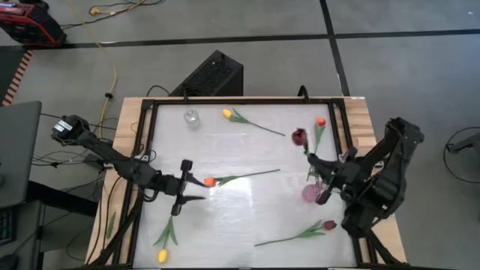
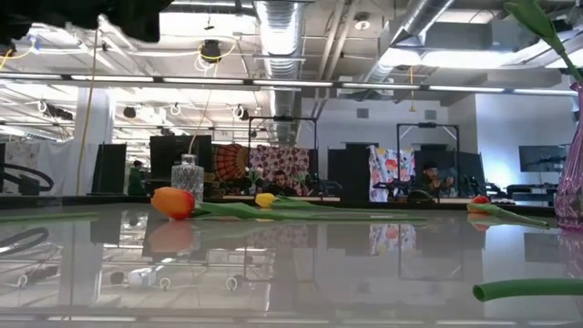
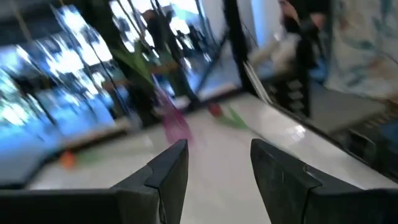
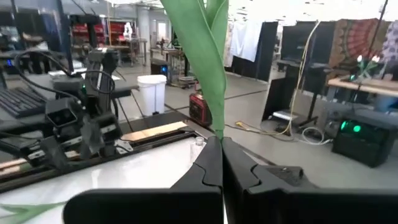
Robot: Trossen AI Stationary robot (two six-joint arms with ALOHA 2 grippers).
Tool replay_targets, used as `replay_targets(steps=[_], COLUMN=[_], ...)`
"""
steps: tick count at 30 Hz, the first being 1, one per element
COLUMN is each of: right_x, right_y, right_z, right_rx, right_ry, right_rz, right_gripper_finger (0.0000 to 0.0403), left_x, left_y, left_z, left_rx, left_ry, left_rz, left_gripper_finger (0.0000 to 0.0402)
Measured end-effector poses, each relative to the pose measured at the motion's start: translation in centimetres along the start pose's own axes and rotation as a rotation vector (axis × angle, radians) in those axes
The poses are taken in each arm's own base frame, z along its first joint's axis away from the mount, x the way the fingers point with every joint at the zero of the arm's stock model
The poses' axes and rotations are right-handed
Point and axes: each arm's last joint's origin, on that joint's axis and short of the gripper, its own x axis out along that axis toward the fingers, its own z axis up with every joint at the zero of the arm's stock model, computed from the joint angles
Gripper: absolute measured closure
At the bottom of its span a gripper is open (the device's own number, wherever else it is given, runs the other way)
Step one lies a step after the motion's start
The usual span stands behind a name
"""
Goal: Sort flowers into vase by color
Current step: Put the left dark red flower into the pink vase
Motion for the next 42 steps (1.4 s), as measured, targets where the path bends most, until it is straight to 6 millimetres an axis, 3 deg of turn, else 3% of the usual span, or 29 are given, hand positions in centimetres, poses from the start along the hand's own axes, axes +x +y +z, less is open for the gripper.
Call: replay_targets(steps=[9,15,19,25,32,42], right_x=[-1.7,-1.5,-1.0,-0.2,-0.2,-0.4], right_y=[-4.7,-7.2,-9.1,-11.3,-11.4,-9.1], right_z=[0.6,1.6,1.7,-1.7,-4.6,-5.7], right_rx=[0.151,0.181,0.2,0.328,0.417,0.36], right_ry=[0.006,0.007,0.004,0.004,0.013,0.063], right_rz=[0.107,0.111,0.085,0.026,0.022,0.039], right_gripper_finger=[0.0386,0.0386,0.0386,0.0386,0.0386,0.0386], left_x=[0.6,1.8,3.0,4.2,4.6,4.6], left_y=[4.3,7.4,8.1,8.5,8.5,8.5], left_z=[1.5,2.8,1.4,-0.7,-1.3,-1.3], left_rx=[0.042,0.071,0.067,0.055,0.038,0.001], left_ry=[-0.199,-0.236,-0.149,-0.065,-0.028,-0.028], left_rz=[0.166,0.229,0.216,0.212,0.204,0.203], left_gripper_finger=[0.0237,0.0237,0.0237,0.0237,0.0237,0.0237])
